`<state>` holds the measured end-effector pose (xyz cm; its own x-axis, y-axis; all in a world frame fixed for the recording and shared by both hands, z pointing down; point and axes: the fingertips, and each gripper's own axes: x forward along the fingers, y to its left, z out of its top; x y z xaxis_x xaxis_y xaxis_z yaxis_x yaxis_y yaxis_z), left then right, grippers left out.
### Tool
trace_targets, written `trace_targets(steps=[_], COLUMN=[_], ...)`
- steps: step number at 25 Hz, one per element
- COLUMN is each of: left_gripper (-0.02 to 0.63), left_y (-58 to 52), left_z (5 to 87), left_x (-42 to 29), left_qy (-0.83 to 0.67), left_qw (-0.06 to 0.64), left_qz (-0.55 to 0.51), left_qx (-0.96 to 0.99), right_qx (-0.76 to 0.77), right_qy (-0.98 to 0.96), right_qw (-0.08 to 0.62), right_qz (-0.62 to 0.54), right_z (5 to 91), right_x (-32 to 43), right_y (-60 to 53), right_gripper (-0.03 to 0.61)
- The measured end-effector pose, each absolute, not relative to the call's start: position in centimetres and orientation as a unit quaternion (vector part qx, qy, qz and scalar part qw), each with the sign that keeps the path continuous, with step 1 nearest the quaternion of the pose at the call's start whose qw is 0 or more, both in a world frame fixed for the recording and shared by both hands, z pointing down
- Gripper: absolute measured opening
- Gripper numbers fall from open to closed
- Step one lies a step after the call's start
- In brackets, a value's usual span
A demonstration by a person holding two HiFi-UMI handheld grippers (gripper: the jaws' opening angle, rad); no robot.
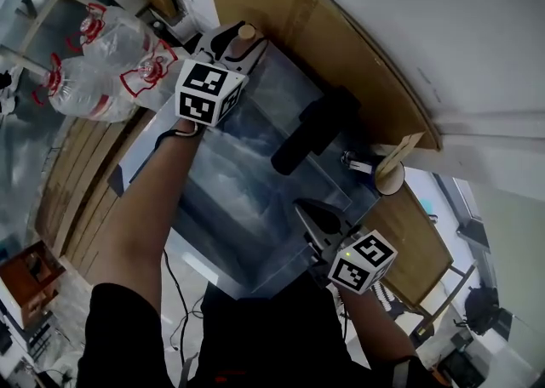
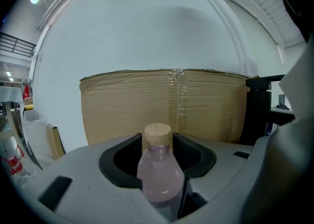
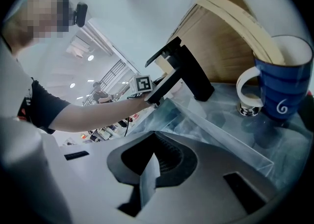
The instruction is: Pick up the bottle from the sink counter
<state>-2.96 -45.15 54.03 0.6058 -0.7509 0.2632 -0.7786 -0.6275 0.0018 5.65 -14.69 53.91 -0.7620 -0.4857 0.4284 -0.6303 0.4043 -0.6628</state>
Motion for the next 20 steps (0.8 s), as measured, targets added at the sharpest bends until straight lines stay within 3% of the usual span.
trace_targets(steps=[8,20], left_gripper=[0.149,0.141], left_y=[-45.3,-43.7], left_z=[53.7,53.5], left_x=[-2.8,-2.5], left_qy=[-0.428,-0.412], left_qw=[0.055,0.067], left_qz=[0.113,0.128], left_qx=[0.895,0.900], right_qx=[0.340,0.353], right_qy=[-0.832,-0.830], right_qw=[0.083,0.076], right_qz=[0.431,0.425], right_z=[53.9,52.7], right_x=[5.7,5.8], right_y=[-15.0,-15.3], right_gripper=[0.005,0.005])
